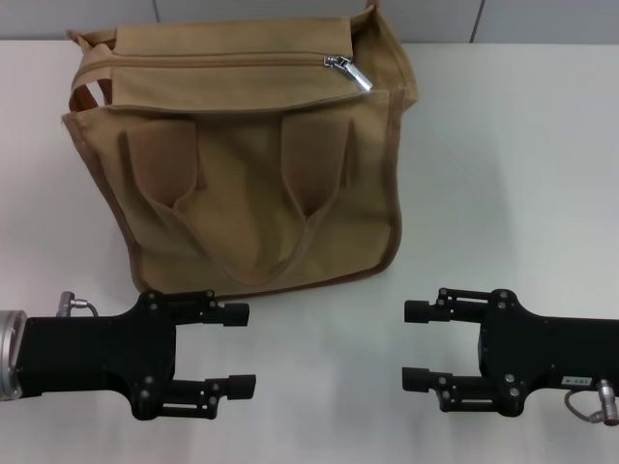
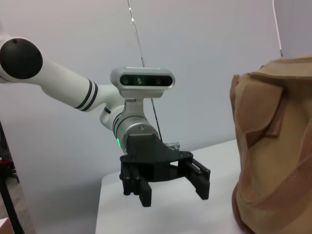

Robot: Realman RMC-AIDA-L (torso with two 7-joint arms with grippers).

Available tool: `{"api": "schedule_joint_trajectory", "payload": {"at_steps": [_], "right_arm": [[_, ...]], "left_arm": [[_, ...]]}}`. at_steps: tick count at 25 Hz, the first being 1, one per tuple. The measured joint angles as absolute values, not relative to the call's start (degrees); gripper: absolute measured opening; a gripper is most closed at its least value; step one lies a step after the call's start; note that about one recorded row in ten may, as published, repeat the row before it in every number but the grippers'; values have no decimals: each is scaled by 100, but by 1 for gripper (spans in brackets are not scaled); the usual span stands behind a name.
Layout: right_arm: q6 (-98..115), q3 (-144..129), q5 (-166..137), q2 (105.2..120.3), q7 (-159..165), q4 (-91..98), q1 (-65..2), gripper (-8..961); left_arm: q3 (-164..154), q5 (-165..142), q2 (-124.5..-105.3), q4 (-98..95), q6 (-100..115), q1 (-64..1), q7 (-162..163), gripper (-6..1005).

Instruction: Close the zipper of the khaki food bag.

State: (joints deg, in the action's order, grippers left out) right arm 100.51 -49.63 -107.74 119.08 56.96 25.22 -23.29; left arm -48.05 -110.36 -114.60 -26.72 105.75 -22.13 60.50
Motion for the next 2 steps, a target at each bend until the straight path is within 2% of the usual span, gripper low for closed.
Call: {"api": "schedule_joint_trajectory", "payload": {"at_steps": [2], "right_arm": [[10046,-4945,-10763,11916,5690,2522,-2329,710]], "left_arm": [[-4812,-11089,-11459,-2672,10574,-2209,6073,762]]}}
